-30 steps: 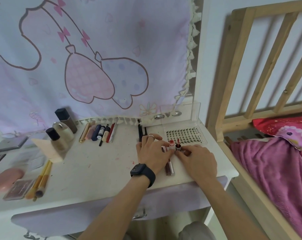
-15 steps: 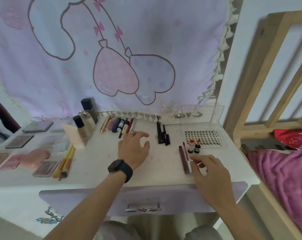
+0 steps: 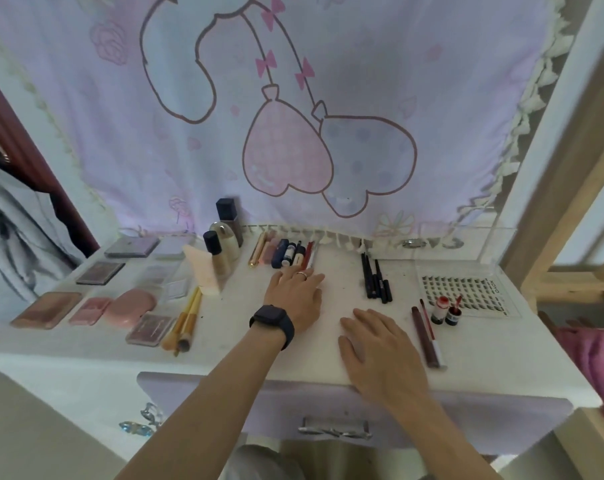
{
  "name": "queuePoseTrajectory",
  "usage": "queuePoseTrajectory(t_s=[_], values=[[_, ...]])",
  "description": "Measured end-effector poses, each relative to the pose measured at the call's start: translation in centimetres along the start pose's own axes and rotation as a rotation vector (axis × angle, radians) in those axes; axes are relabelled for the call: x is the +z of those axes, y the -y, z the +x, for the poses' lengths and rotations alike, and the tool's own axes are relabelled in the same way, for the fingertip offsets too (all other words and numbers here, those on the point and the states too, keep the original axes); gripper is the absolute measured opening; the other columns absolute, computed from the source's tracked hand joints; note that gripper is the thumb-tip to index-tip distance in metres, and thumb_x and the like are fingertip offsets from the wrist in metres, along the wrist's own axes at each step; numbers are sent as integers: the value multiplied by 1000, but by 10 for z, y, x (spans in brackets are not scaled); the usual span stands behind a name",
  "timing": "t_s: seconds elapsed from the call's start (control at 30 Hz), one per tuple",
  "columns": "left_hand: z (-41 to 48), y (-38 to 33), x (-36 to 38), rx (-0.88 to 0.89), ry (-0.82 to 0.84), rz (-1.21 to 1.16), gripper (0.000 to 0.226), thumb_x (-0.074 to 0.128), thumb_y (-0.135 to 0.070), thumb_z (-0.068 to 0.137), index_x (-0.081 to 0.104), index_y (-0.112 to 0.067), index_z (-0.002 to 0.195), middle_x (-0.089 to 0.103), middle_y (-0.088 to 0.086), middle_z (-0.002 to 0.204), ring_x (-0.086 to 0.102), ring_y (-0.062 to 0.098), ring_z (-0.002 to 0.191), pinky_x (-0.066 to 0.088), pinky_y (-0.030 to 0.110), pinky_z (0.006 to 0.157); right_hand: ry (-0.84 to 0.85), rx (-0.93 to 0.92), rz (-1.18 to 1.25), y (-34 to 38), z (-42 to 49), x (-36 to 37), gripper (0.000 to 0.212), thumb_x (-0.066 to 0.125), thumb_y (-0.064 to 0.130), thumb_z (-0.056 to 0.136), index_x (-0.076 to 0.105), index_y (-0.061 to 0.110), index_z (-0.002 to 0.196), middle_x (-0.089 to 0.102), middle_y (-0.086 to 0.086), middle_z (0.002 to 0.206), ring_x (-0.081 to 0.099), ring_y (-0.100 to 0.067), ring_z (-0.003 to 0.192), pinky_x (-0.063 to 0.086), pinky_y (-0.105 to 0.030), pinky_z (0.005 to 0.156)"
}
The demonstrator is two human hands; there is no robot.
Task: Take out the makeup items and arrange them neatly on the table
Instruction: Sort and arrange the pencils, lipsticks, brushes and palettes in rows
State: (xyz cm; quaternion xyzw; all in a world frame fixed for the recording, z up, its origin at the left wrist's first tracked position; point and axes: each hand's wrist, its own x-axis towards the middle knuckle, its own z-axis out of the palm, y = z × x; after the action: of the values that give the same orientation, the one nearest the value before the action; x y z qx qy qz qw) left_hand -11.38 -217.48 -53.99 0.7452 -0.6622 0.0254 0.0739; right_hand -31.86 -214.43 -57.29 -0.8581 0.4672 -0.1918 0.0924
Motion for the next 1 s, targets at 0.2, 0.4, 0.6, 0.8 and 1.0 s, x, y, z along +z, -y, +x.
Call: queuePoseTrajectory(t_s=[0.2,0.4,0.6,0.8,1.0], values=[[-3,3,-1,-11,-20,-22,41,40,-38,100,52,-27,138,46,1,151,33,22,141,29,42,111,-15,23,22,2,-2,1,55,31,55,99,54,33,144,46,9,155,34,-12,146,26,-31,122],[-13,-3,-6,-138,-153,-12,37,44,-49,99,55,-27,125,62,0,127,50,23,119,41,38,94,-51,28,33,3,-4,2,51,37,52,99,58,31,142,49,9,152,36,-11,145,27,-30,121],[-15,-5,-9,-296,-67,-61,38,45,-46,100,59,-19,121,63,4,115,51,25,108,44,37,81,-97,25,40,4,-3,2,55,35,53,96,62,29,138,55,8,148,42,-12,142,32,-31,118],[-35,-4,-10,-224,-156,-282,26,48,-36,103,65,-22,117,61,-1,106,50,18,97,47,34,83,-71,46,84,2,-4,1,56,38,56,98,54,30,144,51,12,150,38,-7,142,30,-28,117],[-82,-10,5,-61,-270,-618,17,50,-28,103,58,-24,117,61,-7,100,54,13,92,46,24,79,-96,211,414,6,-1,-8,64,29,83,85,33,47,137,56,37,109,52,3,109,41,-29,87]])
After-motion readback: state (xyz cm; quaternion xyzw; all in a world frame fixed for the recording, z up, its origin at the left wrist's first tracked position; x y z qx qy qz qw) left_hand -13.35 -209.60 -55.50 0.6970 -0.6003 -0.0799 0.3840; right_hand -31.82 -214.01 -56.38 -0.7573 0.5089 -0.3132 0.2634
